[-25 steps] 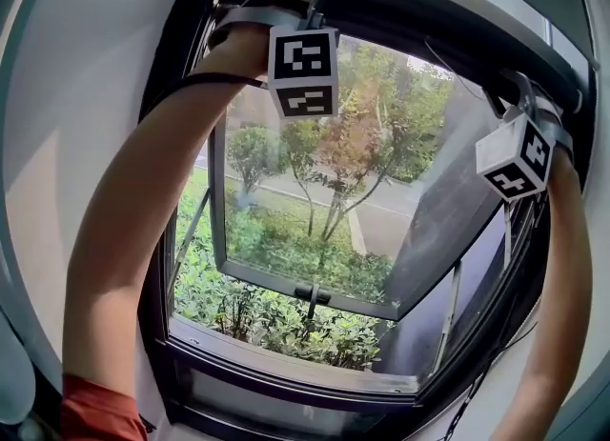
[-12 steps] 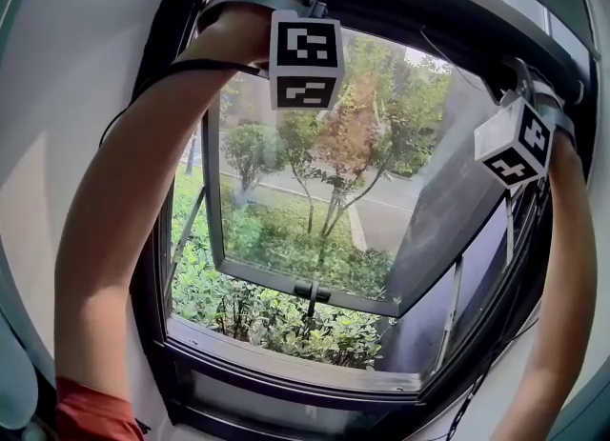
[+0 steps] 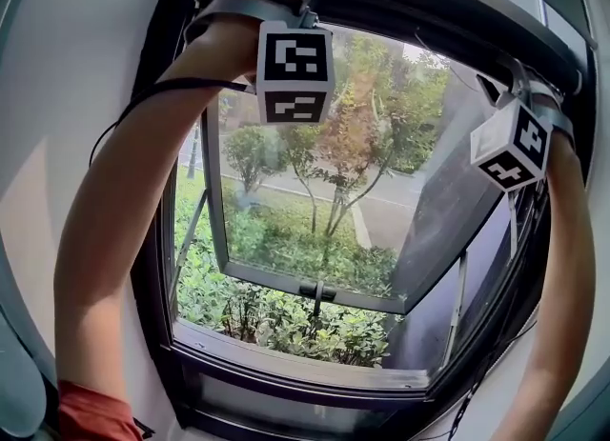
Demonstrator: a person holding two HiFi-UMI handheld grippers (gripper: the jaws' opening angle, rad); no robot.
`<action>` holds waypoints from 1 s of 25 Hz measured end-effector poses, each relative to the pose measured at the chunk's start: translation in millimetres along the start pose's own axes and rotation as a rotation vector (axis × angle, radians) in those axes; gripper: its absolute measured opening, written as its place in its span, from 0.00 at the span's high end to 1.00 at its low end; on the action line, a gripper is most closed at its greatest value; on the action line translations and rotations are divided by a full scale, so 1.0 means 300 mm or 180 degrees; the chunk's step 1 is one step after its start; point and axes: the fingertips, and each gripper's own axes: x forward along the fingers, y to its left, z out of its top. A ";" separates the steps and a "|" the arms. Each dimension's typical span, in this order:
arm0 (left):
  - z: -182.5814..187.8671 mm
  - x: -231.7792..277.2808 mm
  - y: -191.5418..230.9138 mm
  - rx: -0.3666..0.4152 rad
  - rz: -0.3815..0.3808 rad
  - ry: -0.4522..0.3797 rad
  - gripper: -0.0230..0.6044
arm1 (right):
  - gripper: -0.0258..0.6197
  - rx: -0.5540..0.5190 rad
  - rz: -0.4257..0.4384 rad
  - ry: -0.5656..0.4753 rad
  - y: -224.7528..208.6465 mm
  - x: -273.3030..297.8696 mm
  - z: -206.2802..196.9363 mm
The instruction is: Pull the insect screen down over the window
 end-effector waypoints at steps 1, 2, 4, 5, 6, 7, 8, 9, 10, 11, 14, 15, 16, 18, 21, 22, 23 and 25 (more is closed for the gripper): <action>0.003 -0.006 -0.006 0.0002 0.0004 -0.0019 0.69 | 0.74 0.0004 -0.0003 -0.0002 0.005 -0.003 -0.001; 0.005 -0.010 -0.012 0.0002 0.0004 -0.0036 0.68 | 0.74 0.0001 -0.0002 -0.0002 0.010 -0.008 -0.002; 0.008 -0.016 -0.022 -0.0020 -0.0023 -0.0066 0.68 | 0.74 -0.0018 0.0029 0.0009 0.021 -0.017 -0.002; 0.009 -0.020 -0.027 -0.0034 -0.0047 -0.0077 0.68 | 0.74 -0.0028 0.0058 0.0019 0.028 -0.022 -0.001; 0.009 -0.025 -0.032 -0.0041 -0.0069 -0.0087 0.68 | 0.74 -0.0037 0.0086 0.0026 0.034 -0.027 0.000; 0.008 -0.031 -0.037 -0.0043 -0.0086 -0.0101 0.68 | 0.74 -0.0045 0.0107 0.0027 0.041 -0.032 0.001; 0.008 -0.036 -0.044 -0.0047 -0.0100 -0.0119 0.68 | 0.74 -0.0053 0.0122 0.0022 0.048 -0.038 0.003; 0.008 -0.042 -0.050 -0.0056 -0.0111 -0.0137 0.68 | 0.74 -0.0056 0.0132 0.0012 0.055 -0.043 0.005; 0.008 -0.049 -0.057 -0.0065 -0.0120 -0.0151 0.68 | 0.74 -0.0056 0.0140 0.0000 0.064 -0.049 0.006; 0.009 -0.055 -0.064 -0.0071 -0.0131 -0.0163 0.68 | 0.74 -0.0053 0.0148 -0.0013 0.074 -0.056 0.007; 0.013 -0.079 -0.089 -0.0086 -0.0193 -0.0194 0.68 | 0.74 -0.0048 0.0151 -0.0062 0.100 -0.080 0.010; 0.013 -0.087 -0.098 -0.0089 -0.0210 -0.0198 0.68 | 0.74 -0.0045 0.0151 -0.0081 0.107 -0.088 0.013; 0.013 -0.095 -0.107 -0.0089 -0.0224 -0.0199 0.68 | 0.74 -0.0040 0.0152 -0.0097 0.114 -0.096 0.015; 0.017 -0.109 -0.121 -0.0090 -0.0246 -0.0209 0.68 | 0.74 -0.0036 0.0149 -0.0123 0.127 -0.112 0.014; 0.023 -0.130 -0.144 -0.0090 -0.0303 -0.0217 0.68 | 0.74 -0.0045 0.0181 -0.0155 0.150 -0.133 0.014; 0.024 -0.137 -0.152 -0.0090 -0.0328 -0.0216 0.69 | 0.74 -0.0051 0.0200 -0.0161 0.158 -0.140 0.015; 0.024 -0.144 -0.159 -0.0087 -0.0345 -0.0218 0.69 | 0.74 -0.0058 0.0212 -0.0168 0.166 -0.146 0.015; 0.024 -0.156 -0.174 -0.0078 -0.0360 -0.0232 0.69 | 0.75 -0.0061 0.0229 -0.0192 0.181 -0.156 0.018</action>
